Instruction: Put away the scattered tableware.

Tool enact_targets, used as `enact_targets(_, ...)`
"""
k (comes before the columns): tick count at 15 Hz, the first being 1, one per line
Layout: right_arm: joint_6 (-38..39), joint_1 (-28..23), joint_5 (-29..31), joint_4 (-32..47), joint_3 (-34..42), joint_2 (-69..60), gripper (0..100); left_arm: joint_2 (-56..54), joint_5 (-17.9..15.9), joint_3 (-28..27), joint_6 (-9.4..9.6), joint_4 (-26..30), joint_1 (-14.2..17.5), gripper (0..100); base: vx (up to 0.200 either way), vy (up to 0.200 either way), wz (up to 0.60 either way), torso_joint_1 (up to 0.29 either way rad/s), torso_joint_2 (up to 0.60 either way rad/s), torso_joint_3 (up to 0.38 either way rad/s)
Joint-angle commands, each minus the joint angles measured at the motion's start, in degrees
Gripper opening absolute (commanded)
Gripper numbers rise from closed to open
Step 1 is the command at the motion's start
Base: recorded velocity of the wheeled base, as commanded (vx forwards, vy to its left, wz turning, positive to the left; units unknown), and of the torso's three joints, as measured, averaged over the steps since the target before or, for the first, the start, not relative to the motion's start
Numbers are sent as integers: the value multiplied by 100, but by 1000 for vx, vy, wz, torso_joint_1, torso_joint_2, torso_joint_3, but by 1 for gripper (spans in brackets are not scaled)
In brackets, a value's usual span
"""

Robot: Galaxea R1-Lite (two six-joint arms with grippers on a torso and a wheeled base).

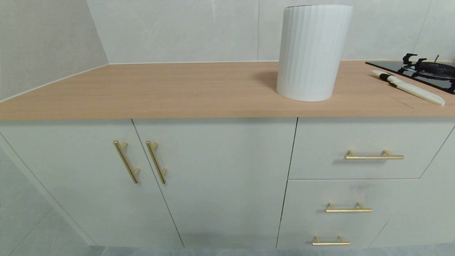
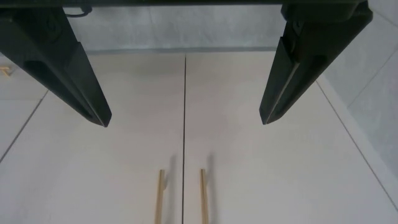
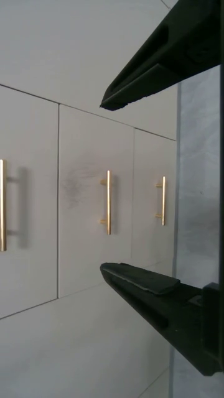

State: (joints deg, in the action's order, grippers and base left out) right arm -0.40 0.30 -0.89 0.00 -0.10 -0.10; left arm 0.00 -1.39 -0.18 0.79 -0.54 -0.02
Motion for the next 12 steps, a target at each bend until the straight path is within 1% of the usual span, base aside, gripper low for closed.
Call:
enact_targets(1,-4,5,1,0,1,10,100,9,-2,1,0,1,2,100,0,-200,0,17,12,2)
enact_targets(7,5,5,1,0,1,10,100,9,-2,1,0,-8,2,100,0,-200,0,3,3,4)
enact_targets(12,-4,5,1,0,1,10,100,9,-2,1,0,-8,2,100,0,0,0,0,0,0)
